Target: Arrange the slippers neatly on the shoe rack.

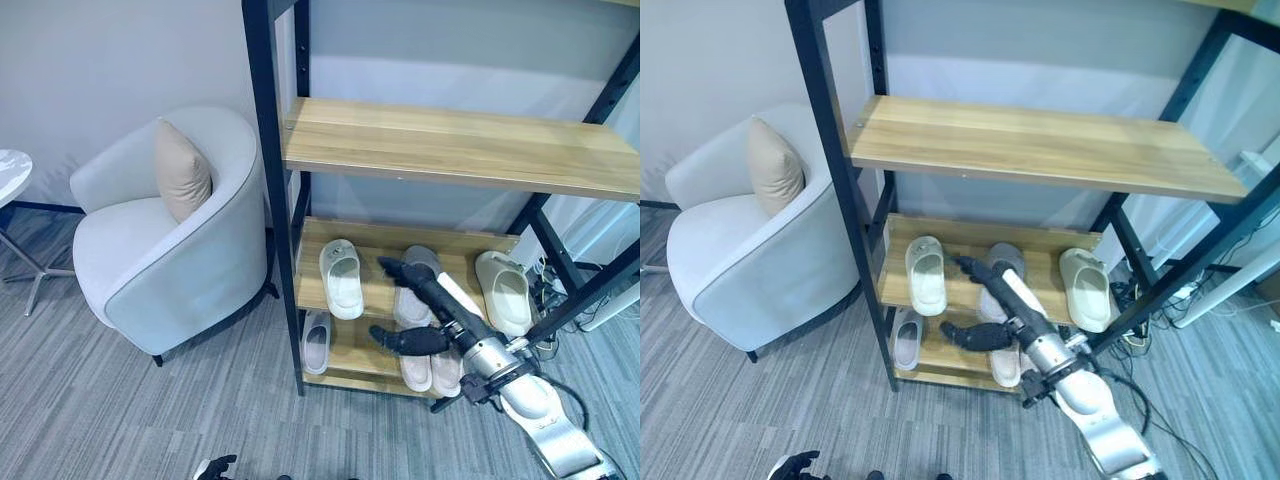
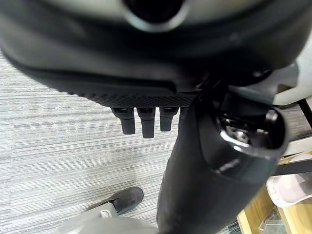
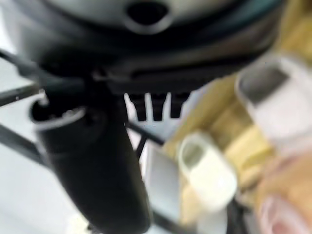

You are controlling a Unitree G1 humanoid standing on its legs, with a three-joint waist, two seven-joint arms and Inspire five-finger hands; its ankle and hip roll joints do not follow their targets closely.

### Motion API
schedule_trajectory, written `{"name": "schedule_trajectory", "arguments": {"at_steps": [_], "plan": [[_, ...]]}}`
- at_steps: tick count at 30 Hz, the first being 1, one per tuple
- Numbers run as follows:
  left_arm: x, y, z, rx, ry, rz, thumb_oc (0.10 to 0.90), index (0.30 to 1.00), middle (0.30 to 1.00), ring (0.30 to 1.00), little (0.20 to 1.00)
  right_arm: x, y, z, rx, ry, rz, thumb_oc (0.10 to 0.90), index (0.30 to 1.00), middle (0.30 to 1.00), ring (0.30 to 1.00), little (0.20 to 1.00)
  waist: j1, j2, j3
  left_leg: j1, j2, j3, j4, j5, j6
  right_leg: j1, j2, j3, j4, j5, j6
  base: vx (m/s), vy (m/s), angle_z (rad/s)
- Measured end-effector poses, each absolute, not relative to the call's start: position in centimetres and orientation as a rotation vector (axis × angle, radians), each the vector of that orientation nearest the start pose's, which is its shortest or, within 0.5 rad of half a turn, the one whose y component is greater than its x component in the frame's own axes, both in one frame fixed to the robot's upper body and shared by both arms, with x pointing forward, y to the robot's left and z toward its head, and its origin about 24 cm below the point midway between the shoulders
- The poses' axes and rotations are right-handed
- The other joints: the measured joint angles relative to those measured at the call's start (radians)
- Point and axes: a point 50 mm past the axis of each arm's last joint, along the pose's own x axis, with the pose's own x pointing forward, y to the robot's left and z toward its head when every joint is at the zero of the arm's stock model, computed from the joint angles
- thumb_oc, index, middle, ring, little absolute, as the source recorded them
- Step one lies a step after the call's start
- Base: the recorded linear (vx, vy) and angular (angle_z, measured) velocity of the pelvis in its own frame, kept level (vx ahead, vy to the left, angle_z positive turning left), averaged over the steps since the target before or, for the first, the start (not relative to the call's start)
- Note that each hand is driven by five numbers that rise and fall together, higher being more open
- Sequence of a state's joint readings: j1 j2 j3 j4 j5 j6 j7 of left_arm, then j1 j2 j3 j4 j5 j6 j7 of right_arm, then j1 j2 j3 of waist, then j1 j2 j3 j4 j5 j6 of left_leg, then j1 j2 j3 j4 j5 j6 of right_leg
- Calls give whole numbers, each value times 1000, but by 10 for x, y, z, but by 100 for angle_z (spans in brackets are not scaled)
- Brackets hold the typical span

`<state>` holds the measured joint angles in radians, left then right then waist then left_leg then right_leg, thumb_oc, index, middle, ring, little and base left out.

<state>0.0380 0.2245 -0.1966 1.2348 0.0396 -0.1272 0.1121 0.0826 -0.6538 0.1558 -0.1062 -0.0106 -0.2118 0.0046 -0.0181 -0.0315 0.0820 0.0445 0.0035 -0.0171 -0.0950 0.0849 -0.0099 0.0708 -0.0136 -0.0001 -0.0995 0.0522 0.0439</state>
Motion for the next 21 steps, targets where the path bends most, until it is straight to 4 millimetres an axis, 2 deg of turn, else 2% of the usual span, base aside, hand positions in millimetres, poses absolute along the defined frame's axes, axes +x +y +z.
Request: {"name": "schedule_trajectory", "arguments": {"at_steps": [6, 11, 15, 21], "plan": [[86, 221, -161, 413, 1112, -7, 800, 900, 900, 900, 900, 235, -248, 65, -778, -100, 50, 800, 900, 900, 900, 900, 0, 11, 0, -22, -1, -20, 4, 4, -1, -15, 0, -21, 0, -2, 1, 30, -14, 10], [85, 220, -162, 414, 1111, -14, 800, 900, 900, 900, 900, 235, -274, 65, -865, -84, -115, 800, 900, 900, 900, 900, 3, 21, 4, -22, 0, -22, 5, 5, -2, -14, 0, -22, 0, -3, -1, 22, -7, 1], [86, 218, -162, 413, 1109, -18, 800, 900, 900, 900, 900, 234, -298, 60, -880, -32, -256, 800, 900, 900, 900, 900, 3, 30, 13, -24, -1, -23, 4, 5, -2, -14, 1, -23, 0, -7, 0, 0, 0, 0], [89, 216, -162, 454, 1099, -61, 800, 900, 900, 900, 900, 241, -321, 51, -864, 53, -369, 800, 900, 900, 900, 900, 1, 42, 17, -27, 1, -24, 1, 5, -3, -18, 2, -23, 0, -9, 1, 0, 0, 0]]}}
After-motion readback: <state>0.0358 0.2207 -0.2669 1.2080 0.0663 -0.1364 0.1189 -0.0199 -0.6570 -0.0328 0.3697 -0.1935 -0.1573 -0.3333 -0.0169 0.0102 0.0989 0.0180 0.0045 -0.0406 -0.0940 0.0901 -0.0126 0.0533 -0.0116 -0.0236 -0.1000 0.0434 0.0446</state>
